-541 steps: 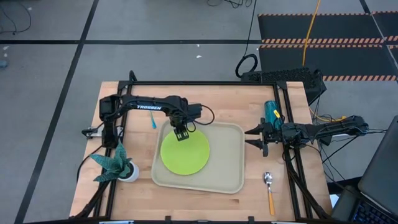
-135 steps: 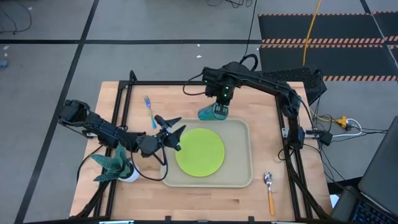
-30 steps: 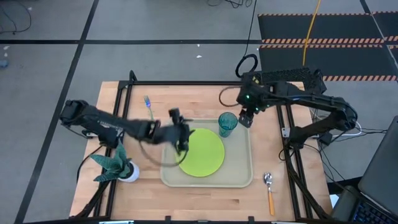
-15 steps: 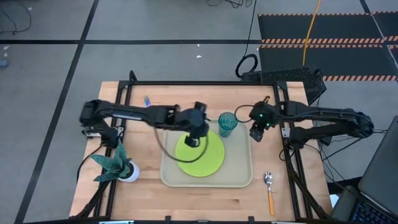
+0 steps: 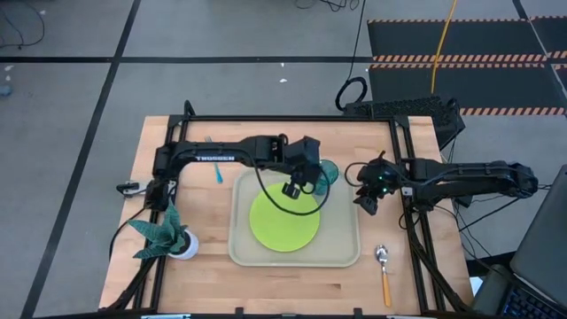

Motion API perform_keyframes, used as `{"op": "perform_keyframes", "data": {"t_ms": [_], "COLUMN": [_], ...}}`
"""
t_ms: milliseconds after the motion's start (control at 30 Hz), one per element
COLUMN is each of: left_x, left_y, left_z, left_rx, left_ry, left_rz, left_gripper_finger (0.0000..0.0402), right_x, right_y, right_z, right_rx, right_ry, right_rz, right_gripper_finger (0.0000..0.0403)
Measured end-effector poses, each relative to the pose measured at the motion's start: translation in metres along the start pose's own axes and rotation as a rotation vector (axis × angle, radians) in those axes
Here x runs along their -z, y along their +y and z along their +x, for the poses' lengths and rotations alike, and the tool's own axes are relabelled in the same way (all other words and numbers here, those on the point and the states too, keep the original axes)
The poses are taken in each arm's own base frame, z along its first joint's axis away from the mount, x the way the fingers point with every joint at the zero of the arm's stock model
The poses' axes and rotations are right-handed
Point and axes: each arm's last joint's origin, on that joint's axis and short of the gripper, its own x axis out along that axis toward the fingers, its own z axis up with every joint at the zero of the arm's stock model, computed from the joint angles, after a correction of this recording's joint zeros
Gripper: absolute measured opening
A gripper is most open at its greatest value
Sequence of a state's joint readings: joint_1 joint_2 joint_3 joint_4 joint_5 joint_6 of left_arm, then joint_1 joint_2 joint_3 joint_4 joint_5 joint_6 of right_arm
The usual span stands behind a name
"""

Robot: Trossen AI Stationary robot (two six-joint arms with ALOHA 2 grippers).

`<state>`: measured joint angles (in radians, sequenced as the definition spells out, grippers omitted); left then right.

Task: Pick and place plate/cup/fork/spoon on tray
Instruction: Put the blue cup on the gray serving tray

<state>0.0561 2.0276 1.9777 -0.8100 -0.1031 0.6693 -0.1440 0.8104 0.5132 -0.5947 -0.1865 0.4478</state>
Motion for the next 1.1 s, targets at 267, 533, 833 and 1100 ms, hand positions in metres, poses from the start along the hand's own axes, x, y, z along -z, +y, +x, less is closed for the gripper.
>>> {"op": "perform_keyframes", "data": {"t_ms": [267, 533, 833, 1100], "left_x": [0.006, 0.008, 0.011, 0.002], "left_y": [-0.011, -0.013, -0.019, -0.025], "left_z": [0.034, 0.042, 0.04, 0.035], "left_rx": [0.085, 0.086, 0.109, 0.009], "left_ry": [0.065, 0.088, 0.143, 0.179], "left_rz": [0.021, 0.039, 0.035, 0.091], "left_gripper_finger": [0.0132, 0.0131, 0.0107, 0.0013], "right_x": [0.007, 0.007, 0.005, 0.005], "right_y": [-0.001, 0.0, 0.001, 0.001], "right_z": [0.005, 0.006, 0.006, 0.006], "right_rx": [-0.005, -0.01, -0.016, -0.016], "right_ry": [0.017, 0.013, -0.004, -0.008], "right_rz": [-0.022, -0.028, -0.041, -0.053], "right_gripper_finger": [0.018, 0.018, 0.018, 0.018]}}
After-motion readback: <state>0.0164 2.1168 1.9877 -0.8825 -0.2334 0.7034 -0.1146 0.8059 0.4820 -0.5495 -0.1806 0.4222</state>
